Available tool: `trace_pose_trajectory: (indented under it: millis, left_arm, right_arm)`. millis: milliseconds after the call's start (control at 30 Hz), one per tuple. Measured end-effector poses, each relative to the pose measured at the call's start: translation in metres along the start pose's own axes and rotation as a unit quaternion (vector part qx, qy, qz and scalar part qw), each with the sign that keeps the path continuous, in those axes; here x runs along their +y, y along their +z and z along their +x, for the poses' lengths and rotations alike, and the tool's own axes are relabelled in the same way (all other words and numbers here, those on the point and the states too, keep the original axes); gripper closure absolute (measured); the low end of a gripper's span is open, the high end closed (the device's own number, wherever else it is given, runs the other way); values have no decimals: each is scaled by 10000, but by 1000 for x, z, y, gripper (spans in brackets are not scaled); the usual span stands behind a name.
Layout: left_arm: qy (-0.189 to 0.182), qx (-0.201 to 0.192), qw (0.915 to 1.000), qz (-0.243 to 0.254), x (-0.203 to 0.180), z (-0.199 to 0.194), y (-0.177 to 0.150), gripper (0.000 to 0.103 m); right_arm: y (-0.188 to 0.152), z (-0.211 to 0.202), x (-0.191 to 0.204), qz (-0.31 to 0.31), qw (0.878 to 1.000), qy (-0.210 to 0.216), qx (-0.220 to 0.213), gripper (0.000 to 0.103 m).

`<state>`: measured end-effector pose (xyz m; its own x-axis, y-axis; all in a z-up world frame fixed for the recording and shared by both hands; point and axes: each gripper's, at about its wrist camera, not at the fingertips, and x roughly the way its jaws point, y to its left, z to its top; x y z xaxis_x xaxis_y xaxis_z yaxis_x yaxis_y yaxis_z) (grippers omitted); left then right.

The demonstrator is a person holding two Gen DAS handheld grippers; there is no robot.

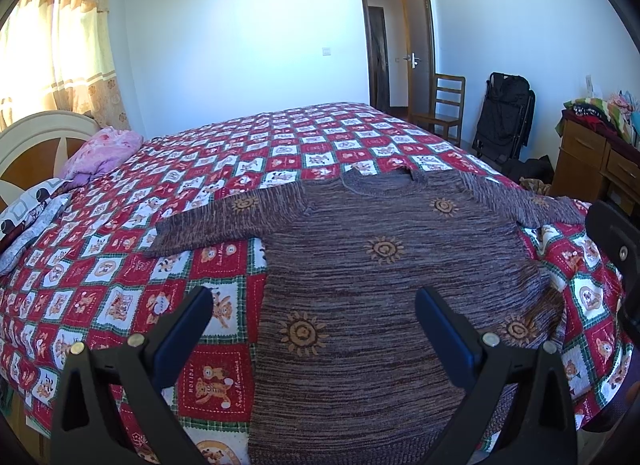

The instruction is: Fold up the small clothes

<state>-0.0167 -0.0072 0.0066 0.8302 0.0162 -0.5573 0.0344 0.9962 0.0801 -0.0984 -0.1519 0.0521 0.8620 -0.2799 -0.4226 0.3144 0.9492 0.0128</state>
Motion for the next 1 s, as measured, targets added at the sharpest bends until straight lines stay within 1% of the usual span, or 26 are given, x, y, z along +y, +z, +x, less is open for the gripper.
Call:
trace_pose_trajectory:
  millis: [800, 900, 1000]
  left_arm:
    - [-27, 58, 10000, -34, 1, 4, -3, 0]
    - [-89, 119, 9999, 11, 0, 8, -5, 0]
    - [-207, 195, 9996, 88, -2, 16, -6, 0]
  right_arm:
    - [-1, 3, 3, -30, 10000, 37, 35, 1]
    - [-5, 10, 2, -22, 9999, 85, 116, 1]
    - [-13, 25, 1, 26, 9993, 169, 345, 1]
